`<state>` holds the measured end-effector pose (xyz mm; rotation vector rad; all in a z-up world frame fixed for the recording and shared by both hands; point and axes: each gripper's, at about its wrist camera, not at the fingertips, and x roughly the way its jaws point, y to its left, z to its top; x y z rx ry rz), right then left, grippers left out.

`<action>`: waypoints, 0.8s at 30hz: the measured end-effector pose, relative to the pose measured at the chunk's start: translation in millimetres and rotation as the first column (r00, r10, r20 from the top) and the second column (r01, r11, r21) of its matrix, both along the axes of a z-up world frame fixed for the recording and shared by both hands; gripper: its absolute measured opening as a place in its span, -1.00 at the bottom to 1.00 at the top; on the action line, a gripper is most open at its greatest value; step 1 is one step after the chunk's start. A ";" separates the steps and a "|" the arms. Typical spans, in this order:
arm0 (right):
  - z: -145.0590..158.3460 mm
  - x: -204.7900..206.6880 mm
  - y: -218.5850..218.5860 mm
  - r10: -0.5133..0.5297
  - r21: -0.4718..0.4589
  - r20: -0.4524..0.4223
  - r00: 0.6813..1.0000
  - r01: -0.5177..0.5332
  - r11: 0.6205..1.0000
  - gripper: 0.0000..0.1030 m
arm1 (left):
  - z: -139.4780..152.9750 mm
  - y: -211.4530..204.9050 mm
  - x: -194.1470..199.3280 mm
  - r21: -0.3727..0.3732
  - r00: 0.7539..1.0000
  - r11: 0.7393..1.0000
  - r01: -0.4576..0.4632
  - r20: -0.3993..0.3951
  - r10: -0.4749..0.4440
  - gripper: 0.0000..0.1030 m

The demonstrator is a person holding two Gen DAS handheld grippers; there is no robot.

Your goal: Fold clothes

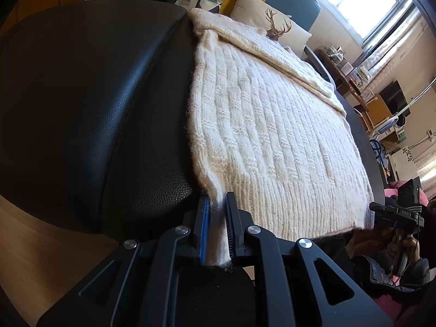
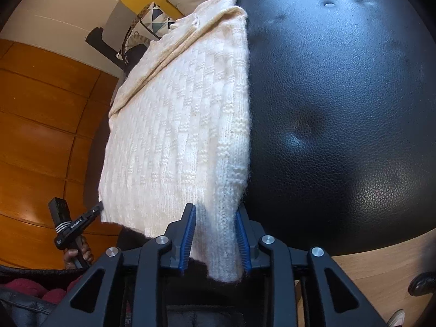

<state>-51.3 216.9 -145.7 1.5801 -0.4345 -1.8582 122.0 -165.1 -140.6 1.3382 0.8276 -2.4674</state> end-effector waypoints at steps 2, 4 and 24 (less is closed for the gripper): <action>2.9 0.0 -4.0 0.011 0.028 -0.016 1.000 -0.011 1.000 -0.59 | 0.5 0.3 0.1 0.003 1.000 1.000 0.001 -0.005 -0.001 -0.88; 5.8 0.0 -8.1 0.023 0.056 -0.031 0.999 -0.021 0.998 -0.76 | -0.3 -2.5 2.0 0.036 1.000 0.999 -0.011 -0.023 0.012 -0.91; 26.0 -9.7 -10.1 -0.050 -0.273 -0.066 0.997 0.030 0.962 -0.84 | 45.4 -37.0 -18.5 0.314 0.934 0.949 0.023 -0.345 0.092 -0.92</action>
